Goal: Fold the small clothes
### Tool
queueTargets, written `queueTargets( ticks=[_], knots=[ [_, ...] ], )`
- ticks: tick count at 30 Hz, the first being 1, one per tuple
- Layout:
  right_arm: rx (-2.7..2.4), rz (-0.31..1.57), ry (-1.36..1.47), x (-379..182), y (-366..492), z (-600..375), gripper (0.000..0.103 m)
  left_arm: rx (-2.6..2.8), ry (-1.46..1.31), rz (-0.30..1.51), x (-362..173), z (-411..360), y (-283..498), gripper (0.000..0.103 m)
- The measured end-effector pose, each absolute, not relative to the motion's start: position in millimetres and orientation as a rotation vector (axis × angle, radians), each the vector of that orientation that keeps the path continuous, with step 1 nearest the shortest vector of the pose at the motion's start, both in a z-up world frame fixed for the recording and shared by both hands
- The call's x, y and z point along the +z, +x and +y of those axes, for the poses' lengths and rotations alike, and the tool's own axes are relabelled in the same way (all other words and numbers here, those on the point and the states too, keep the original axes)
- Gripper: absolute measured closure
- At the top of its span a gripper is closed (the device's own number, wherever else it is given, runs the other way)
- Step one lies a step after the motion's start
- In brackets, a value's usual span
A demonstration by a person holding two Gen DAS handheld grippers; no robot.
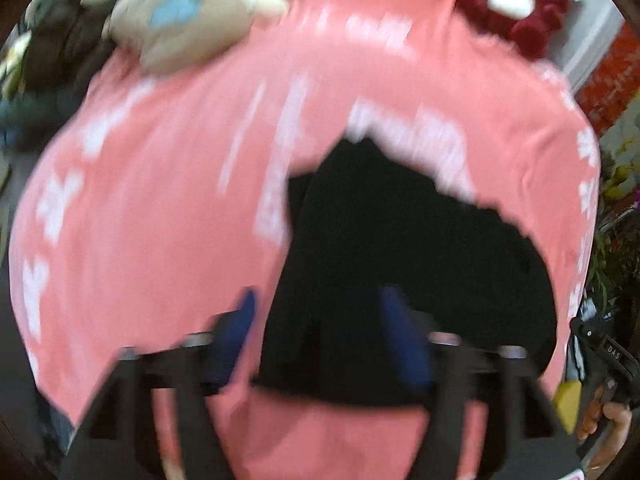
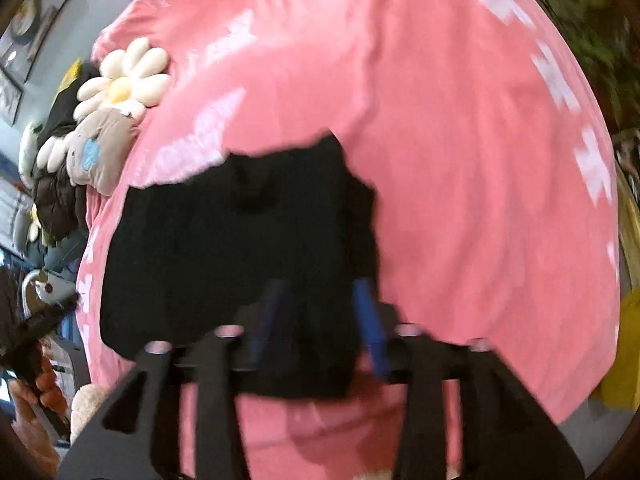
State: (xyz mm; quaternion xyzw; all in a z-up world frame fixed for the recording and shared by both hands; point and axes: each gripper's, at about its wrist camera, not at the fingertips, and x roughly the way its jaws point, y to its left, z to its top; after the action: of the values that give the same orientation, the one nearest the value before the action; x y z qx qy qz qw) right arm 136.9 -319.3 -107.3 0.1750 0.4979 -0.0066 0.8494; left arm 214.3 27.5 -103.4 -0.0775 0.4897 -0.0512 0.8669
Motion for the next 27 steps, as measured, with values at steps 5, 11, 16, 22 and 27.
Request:
queueTargets(
  ticks=[5, 11, 16, 22, 27],
  knots=[
    [-0.013, 1.099, 0.364, -138, 202, -328, 0.042, -0.139, -0.105, 1.043, -111, 23, 273, 0.030],
    [0.066, 1.078, 0.389, -140, 243, -318, 0.099, -0.159, -0.141, 1.151, -165, 27, 338, 0.102],
    [-0.019, 1.010, 0.248, -126, 248, -316, 0.094, -0.078, -0.132, 1.129, -174, 39, 339, 0.101],
    [-0.112, 1.058, 0.299, -144, 222, -328, 0.089, 0.030, -0.164, 1.064, -174, 59, 325, 0.091],
    [-0.031, 1.050, 0.350, -133, 164, -315, 0.089, -0.042, -0.216, 1.060, -158, 80, 292, 0.064]
  ],
)
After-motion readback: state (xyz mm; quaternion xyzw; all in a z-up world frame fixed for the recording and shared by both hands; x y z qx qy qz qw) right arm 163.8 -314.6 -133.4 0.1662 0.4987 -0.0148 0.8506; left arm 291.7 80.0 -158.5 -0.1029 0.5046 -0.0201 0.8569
